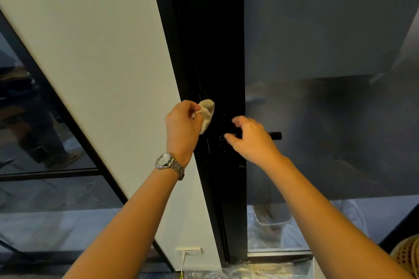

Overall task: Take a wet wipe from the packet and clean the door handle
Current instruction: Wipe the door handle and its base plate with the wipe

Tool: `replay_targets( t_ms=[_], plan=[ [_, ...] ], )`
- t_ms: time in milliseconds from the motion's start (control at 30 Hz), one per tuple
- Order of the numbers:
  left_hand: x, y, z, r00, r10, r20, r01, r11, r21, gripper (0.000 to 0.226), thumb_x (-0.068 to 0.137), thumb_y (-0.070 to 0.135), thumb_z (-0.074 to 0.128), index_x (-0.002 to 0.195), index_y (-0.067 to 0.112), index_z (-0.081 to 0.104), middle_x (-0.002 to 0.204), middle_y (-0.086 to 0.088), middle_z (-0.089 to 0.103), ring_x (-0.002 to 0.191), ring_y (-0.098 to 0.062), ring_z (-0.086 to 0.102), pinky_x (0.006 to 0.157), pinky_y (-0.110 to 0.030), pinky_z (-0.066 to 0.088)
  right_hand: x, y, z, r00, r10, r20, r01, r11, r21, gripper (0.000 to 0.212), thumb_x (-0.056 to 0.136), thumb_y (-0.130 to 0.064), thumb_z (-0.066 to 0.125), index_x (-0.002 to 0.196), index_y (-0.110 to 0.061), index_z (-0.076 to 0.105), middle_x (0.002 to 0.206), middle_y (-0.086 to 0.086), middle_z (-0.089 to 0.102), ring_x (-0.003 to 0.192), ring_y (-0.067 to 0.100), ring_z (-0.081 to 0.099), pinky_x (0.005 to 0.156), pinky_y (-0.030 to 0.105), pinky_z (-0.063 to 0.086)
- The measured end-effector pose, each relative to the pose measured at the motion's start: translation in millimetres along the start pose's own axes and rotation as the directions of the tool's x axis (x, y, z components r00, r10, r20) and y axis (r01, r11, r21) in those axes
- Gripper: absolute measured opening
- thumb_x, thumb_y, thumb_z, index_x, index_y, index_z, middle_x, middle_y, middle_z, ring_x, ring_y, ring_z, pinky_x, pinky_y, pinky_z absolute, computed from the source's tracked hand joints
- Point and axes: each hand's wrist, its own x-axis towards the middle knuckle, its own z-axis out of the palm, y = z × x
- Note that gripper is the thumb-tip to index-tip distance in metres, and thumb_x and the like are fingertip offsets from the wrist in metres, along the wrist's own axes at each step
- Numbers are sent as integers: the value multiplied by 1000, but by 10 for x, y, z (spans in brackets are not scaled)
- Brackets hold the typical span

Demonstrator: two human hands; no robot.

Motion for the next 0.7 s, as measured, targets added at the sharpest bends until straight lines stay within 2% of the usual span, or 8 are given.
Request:
replay_targets(
  t_ms=[67, 100, 167, 233, 367, 500, 600, 700],
  plan=[
    [21, -62, 60, 989, 48, 137, -73, 981, 182, 16, 87, 3, 51, 93, -1, 65, 92, -14, 61, 67, -14, 52, 60, -5, 39, 12, 28, 81, 996, -23, 81, 45, 960, -276, 46, 93, -45, 48, 122, -11, 55, 114, 9, 64, 107, 28, 56, 89, 37, 40],
    [26, -100, 115, 975, 54, 216, -114, 954, 276, 19, 89, 5, 49, 97, -2, 65, 96, -18, 61, 73, -21, 55, 63, -10, 37, 24, 34, 102, 995, -32, 92, 61, 942, -331, 47, 93, -49, 45, 121, -12, 56, 112, 9, 64, 106, 28, 56, 88, 37, 38],
    [57, -143, 228, 936, 20, 351, -174, 893, 415, 24, 93, 9, 46, 106, -3, 62, 105, -21, 58, 88, -33, 60, 74, -24, 42, 62, 48, 94, 994, -35, 105, 67, 946, -318, 50, 93, -53, 42, 122, -15, 55, 114, 6, 64, 108, 26, 54, 87, 36, 35],
    [123, -142, 306, 917, 18, 399, -209, 872, 442, 23, 94, 9, 46, 107, -3, 60, 106, -22, 57, 93, -37, 60, 80, -32, 46, 89, 78, 69, 991, -31, 130, 65, 959, -275, 51, 92, -55, 42, 124, -17, 55, 113, 4, 64, 108, 25, 54, 86, 35, 33],
    [209, -103, 357, 908, 90, 410, -276, 864, 422, 22, 94, 7, 45, 101, -5, 61, 103, -23, 57, 88, -37, 59, 76, -31, 44, 100, 90, 80, 991, -58, 122, 91, 952, -293, 52, 91, -57, 40, 122, -18, 56, 106, 2, 66, 103, 22, 56, 81, 32, 28],
    [222, -151, 334, 901, 172, 399, -333, 863, 381, 25, 94, 12, 47, 100, -7, 62, 99, -26, 60, 85, -40, 61, 76, -37, 47, 129, 79, 104, 991, -54, 119, 90, 944, -317, 57, 90, -60, 40, 121, -16, 56, 106, 3, 65, 104, 23, 56, 89, 36, 32],
    [175, -156, 376, 933, 132, 335, -249, 908, 337, 24, 93, 11, 48, 97, -8, 61, 95, -27, 61, 81, -39, 60, 73, -37, 48, 140, 57, 109, 992, -32, 124, 70, 946, -315, 56, 89, -61, 41, 119, -16, 57, 101, 3, 66, 102, 23, 57, 92, 38, 32],
    [118, -147, 425, 959, 27, 281, -120, 940, 319, 22, 94, 11, 45, 97, -8, 57, 94, -26, 61, 81, -38, 60, 71, -36, 47, 159, 31, 114, 990, -3, 140, 45, 953, -300, 51, 89, -60, 43, 111, -17, 59, 81, -2, 57, 99, 22, 58, 95, 39, 31]
  ],
)
